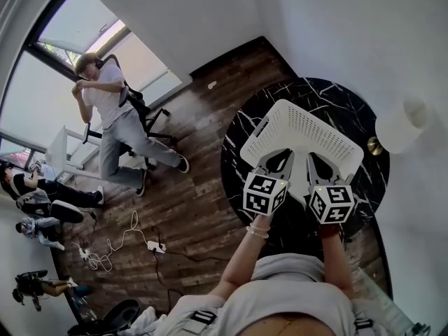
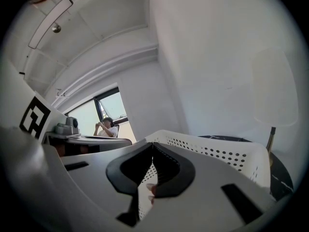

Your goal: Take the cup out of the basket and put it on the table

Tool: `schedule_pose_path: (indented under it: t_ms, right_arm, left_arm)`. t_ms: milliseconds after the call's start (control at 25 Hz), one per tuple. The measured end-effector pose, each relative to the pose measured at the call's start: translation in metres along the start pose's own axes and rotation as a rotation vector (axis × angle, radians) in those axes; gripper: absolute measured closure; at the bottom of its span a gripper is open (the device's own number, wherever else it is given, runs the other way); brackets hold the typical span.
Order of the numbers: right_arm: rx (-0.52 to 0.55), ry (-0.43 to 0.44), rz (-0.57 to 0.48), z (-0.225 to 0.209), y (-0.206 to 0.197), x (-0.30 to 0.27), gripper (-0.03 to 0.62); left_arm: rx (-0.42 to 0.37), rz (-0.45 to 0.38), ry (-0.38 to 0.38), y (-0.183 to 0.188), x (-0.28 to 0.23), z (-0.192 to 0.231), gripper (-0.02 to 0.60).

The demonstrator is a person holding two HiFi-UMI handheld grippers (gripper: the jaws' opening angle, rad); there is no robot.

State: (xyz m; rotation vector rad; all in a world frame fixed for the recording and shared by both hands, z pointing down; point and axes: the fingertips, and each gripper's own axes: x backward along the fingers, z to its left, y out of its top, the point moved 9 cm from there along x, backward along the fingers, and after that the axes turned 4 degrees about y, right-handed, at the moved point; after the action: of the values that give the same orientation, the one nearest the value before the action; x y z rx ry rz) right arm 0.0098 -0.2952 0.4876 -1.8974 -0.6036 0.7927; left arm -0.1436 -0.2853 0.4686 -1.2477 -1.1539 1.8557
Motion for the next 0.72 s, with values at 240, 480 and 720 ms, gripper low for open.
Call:
schedule_pose_path:
  t_ms: [240,480,720]
  right_arm:
    - [-0.009,-0.027,0.003,-0.010,-0.002,0.002,0.583]
    - [-0.027,-0.065,-0.004,-0.023,-0.002,0.005,0.583]
    - [-0.033,-0.081,-0.008,-0.028,-0.001,0.004,0.583]
  left_arm:
    - [-0.101,0.131,-0.105,0.006,-0.032,0.011,0.574]
    - [-0.181,0.209,-0.171,0.013,-0.057,0.018,0.574]
    - [-0.186,0.235,-0.229,0.010,-0.077,0.020,0.572]
